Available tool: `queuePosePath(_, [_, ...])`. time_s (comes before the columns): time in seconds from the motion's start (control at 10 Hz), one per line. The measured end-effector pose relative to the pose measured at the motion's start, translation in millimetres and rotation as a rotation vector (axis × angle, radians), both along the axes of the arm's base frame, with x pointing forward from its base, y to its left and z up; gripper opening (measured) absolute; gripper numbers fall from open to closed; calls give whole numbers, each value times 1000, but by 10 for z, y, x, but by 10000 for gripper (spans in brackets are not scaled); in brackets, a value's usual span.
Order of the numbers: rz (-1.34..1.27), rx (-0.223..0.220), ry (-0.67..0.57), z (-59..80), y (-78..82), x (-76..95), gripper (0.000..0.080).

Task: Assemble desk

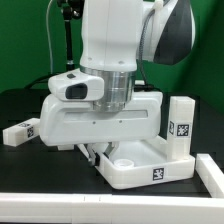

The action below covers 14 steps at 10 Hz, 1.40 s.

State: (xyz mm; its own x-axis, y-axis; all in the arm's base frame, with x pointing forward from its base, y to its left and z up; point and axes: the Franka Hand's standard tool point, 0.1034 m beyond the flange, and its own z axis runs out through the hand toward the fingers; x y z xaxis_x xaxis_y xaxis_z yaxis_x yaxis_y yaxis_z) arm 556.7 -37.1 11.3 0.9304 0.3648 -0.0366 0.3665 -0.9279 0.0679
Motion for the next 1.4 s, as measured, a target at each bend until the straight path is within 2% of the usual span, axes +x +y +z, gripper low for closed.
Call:
queuePosePath(0.2, [155,-12,3,18,44,81,67])
queuePosePath(0.5, [362,-30,26,13,-13,81,67])
queuePosePath(0.9, [680,-64,47,34,216,233,67])
queuePosePath(1.3, [900,-92,84,36,161,229,67])
queuePosePath(1.4, [919,-89,86,42,298,261,66])
